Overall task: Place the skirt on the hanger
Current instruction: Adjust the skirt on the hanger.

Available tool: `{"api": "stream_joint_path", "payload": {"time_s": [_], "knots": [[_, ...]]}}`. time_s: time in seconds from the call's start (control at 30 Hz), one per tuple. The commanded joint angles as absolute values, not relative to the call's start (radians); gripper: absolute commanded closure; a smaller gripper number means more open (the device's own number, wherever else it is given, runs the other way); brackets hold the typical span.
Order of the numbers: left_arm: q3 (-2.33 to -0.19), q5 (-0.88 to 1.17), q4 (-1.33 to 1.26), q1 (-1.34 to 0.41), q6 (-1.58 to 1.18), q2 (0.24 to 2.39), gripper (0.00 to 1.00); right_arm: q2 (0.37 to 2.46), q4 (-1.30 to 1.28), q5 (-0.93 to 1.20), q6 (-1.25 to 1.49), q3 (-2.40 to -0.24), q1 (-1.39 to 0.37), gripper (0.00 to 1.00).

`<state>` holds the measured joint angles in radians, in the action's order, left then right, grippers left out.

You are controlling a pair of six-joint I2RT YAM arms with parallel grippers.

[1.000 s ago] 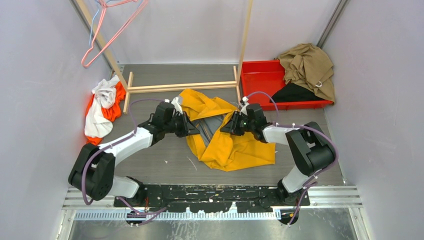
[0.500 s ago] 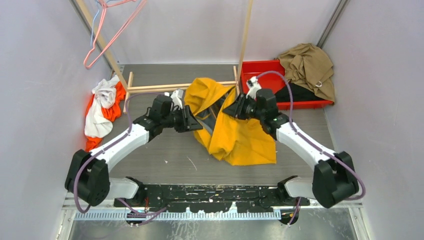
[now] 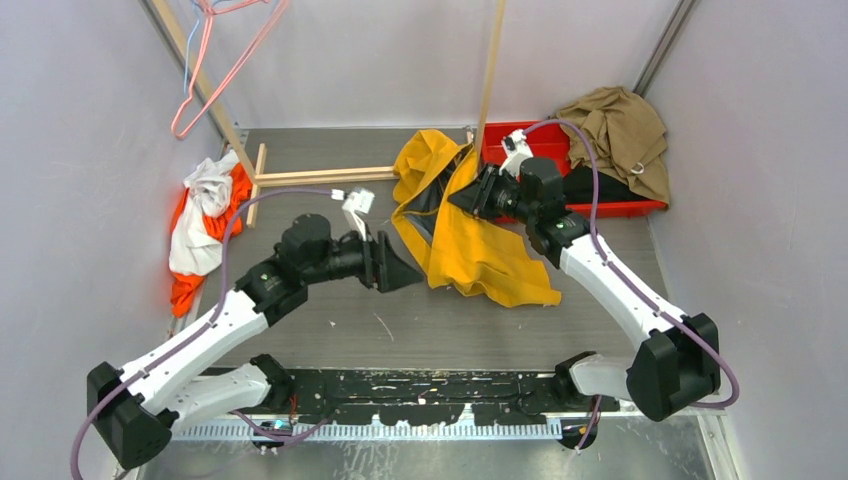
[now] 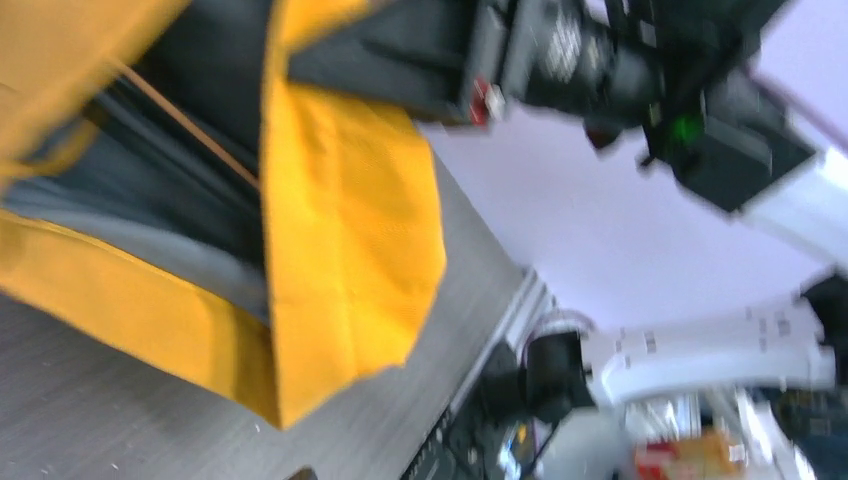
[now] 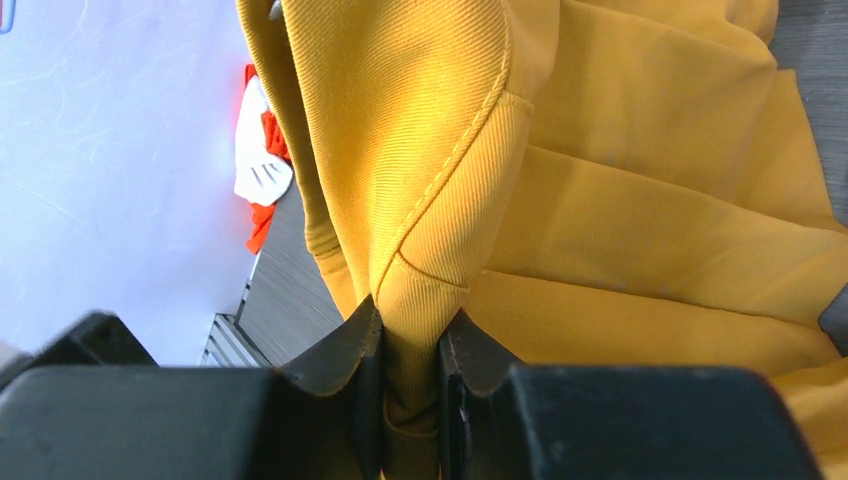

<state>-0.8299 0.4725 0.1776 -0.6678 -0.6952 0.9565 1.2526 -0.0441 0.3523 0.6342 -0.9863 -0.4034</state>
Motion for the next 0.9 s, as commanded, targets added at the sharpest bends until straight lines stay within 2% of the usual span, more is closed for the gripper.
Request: {"api": "stream_joint_path", "payload": {"time_s": [0.0, 0.23, 0.43, 0.87], "knots": [[-0.779, 0.364, 0.007, -0.777, -0.548, 0.983, 0.31, 1.226, 0.061, 0.370, 0.671, -1.101, -0.400, 0.99], [-0.818, 0.180, 0.099, -0.864, -0.417, 1.057, 0.32, 1.222, 0.043, 0.390, 0.706, -1.142, -0.401, 0.99], [-0.816, 0.124, 0.059, -0.883, -0.394, 1.088, 0.32, 1.220, 0.048, 0.406, 0.721, -1.153, -0.402, 0.99], [-0.799, 0.171, -0.304, -0.934, -0.441, 1.209, 0.32, 1.220, 0.099, 0.430, 0.766, -1.134, -0.401, 0.99]]}}
